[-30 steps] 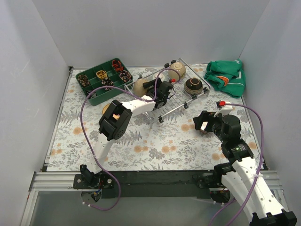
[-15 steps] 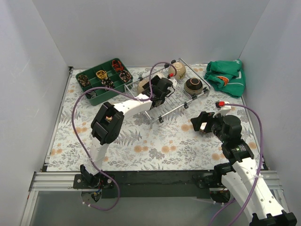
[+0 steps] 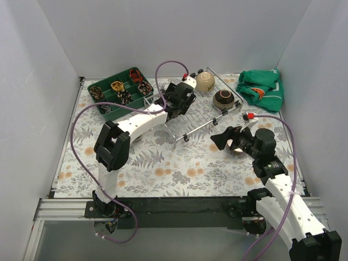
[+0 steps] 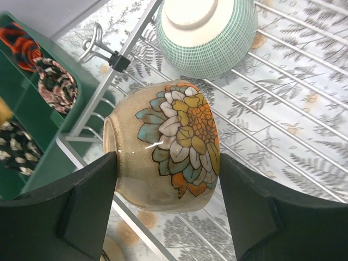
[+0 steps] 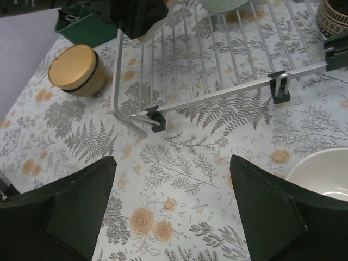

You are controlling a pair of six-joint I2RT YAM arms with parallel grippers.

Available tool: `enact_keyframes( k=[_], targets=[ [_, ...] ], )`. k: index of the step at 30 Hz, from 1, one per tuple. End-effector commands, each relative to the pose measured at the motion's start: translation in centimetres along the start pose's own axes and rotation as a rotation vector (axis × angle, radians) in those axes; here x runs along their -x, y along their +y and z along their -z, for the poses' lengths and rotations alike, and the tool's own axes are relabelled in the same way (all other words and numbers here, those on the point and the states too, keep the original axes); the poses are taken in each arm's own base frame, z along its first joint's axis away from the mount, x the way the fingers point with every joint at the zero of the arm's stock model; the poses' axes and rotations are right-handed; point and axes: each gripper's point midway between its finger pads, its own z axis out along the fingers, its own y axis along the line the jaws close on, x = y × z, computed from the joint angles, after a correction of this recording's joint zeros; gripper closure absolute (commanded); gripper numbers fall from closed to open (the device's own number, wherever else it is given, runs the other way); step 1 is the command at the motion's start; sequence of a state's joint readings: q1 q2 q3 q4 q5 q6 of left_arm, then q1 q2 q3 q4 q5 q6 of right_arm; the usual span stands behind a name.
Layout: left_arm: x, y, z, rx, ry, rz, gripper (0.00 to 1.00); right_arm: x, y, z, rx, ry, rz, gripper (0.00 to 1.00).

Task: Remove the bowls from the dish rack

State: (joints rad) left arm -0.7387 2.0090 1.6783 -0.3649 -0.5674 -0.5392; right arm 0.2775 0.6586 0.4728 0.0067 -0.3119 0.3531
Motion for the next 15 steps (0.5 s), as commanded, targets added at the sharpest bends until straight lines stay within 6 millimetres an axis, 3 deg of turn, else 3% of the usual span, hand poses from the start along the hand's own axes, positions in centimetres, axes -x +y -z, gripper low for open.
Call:
enact_keyframes(
  k=[1, 8, 13, 15],
  targets=[
    [6.3, 3.5, 4.7, -0.067, -0.148, 0.323, 0.79, 1.4, 2.8, -1.1, 0.172, -0.048, 0.000, 0.06],
    [6.8, 3.9, 6.5, -0.223, -0.147, 0.578, 0.81, 2.9, 4.5, -2.9, 0.303, -0.077, 0.020, 0.07],
    [6.1, 3.0, 7.6, -0.353, -0.113, 0.755, 0.83, 3.6, 5.3, -4.7, 0.388, -0.084, 0.061, 0.07],
    [6.9, 3.0, 8.8, -0.418, -0.135, 0.835, 0.84, 3.7, 5.5, -5.7, 0.414, -0.081, 0.077, 0.07]
  ],
)
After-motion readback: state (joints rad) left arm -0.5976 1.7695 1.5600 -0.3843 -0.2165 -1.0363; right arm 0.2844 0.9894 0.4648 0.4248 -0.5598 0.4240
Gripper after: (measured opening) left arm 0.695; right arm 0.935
